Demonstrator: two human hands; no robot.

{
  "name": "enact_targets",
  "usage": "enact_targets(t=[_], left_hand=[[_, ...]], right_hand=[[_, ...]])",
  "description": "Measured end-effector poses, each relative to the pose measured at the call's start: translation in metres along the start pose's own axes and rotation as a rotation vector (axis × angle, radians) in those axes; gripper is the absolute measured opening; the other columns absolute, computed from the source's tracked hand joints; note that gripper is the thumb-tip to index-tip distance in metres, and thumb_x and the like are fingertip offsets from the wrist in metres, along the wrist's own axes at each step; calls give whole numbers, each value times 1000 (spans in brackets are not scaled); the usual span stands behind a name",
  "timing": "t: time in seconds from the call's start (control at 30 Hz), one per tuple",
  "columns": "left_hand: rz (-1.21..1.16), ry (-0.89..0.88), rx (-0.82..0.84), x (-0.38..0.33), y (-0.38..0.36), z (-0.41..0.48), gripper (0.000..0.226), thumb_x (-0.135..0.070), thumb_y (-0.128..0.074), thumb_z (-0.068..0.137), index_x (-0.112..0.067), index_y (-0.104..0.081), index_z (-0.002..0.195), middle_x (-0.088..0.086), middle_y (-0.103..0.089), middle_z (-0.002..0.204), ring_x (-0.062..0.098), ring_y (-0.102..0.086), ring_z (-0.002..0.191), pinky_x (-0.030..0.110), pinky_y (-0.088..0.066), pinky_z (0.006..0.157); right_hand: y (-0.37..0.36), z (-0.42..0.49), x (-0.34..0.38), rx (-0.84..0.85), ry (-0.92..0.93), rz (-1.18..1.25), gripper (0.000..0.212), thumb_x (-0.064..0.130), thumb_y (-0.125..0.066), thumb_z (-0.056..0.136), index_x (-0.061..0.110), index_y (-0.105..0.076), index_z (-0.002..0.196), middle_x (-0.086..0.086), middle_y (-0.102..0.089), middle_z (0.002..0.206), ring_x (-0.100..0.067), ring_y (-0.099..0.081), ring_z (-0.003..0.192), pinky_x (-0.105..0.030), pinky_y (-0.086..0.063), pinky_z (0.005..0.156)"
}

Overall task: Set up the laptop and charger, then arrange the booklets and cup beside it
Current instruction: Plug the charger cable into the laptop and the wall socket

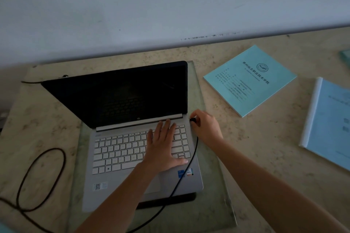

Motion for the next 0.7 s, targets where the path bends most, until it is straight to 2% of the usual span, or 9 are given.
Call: enact_targets(t=[0.17, 0.33, 0.5, 0.6, 0.7], left_hand=[[3, 2, -5, 0, 0, 2, 125, -81, -53, 57, -28, 18, 146, -4, 26, 156, 21, 26, 143, 49, 16, 112], [18, -1, -11, 0, 0, 2, 126, -82, -52, 56, -27, 16, 147, -2, 24, 157, 22, 25, 143, 50, 13, 113], [10, 3, 6, -2, 7, -2, 121, -77, -55, 62, -28, 16, 147, -2, 23, 157, 21, 22, 144, 50, 9, 117], [-22, 3, -11, -3, 19, -9, 107, -69, -55, 72, -26, 6, 149, -2, 12, 160, 20, 12, 147, 47, 6, 118], [-82, 11, -106, -2, 31, -31, 95, -61, -53, 78, -26, -2, 149, -2, 3, 160, 17, 7, 147, 44, 4, 118]], right_hand=[[-2, -1, 6, 53, 49, -102, 20, 12, -59, 83, 19, -54, 101, 2, -58, 94, -19, -60, 77, -32, -55, 65], [-1, 1, 8, 114, 89, -140, 25, 12, -58, 81, 15, -50, 104, -4, -59, 98, -24, -60, 80, -39, -55, 67], [4, 5, 7, 183, 45, -108, 36, 17, -59, 82, 18, -47, 116, -4, -59, 110, -20, -62, 88, -36, -55, 73], [6, -3, 10, 188, -11, -94, 44, 21, -59, 84, 19, -44, 124, -4, -55, 123, -20, -60, 100, -37, -55, 80], [9, -23, 22, 160, 15, -156, 55, 32, -61, 84, 22, -38, 133, -3, -45, 135, -22, -47, 121, -39, -50, 91]])
Point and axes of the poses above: each hand's wrist, its own z-axis towards the middle knuckle, its own y-axis out of the back of the hand, x = y × z, the point moved 3 cm from there along z, towards the middle knuckle
